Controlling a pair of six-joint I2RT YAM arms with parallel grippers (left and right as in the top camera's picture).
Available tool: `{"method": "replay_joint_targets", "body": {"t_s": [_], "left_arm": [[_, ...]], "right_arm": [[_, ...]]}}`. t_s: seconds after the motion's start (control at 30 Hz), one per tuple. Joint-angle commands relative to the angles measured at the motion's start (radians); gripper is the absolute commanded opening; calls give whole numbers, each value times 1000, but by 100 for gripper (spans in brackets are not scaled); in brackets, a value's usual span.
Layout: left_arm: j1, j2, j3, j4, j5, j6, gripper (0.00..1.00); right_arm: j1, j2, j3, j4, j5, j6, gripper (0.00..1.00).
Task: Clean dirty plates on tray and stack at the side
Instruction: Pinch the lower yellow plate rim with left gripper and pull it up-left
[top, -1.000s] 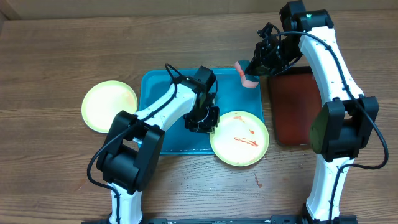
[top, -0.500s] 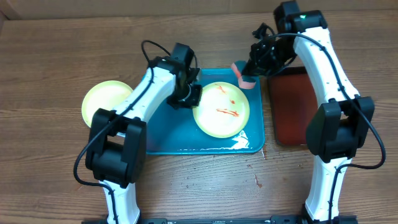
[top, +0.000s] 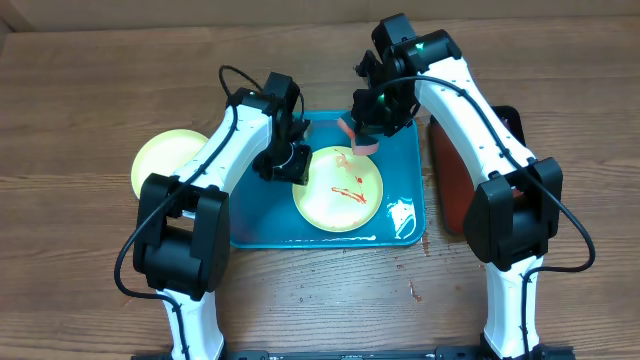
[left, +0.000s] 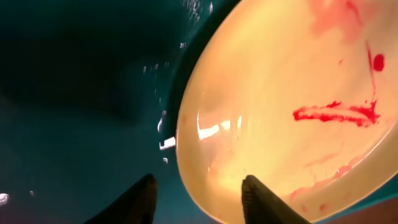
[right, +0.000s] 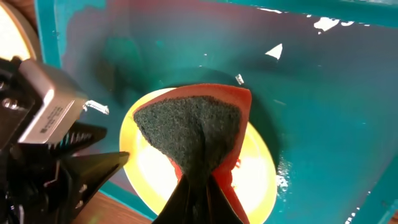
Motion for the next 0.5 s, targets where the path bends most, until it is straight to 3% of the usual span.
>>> {"method": "replay_joint_targets", "body": {"t_s": [0.0,0.33,0.37,0.43,0.47], "left_arm": [[8,3,-42,-14,19,-169,38],[8,3,-205,127,77,-246,23],[8,3,-205,134,76,-246,21],[11,3,-204,153,74,-246,5],[14,3,-204,164,71,-245,4]], "right_arm": [[-11,-49,-2,6,24,13,4],[-11,-49,-2,7,24,12,4],[-11,-49,-2,7,24,12,4],[-11,-49,-2,6,23,12,4],[-11,-49,-2,6,23,12,4]]}}
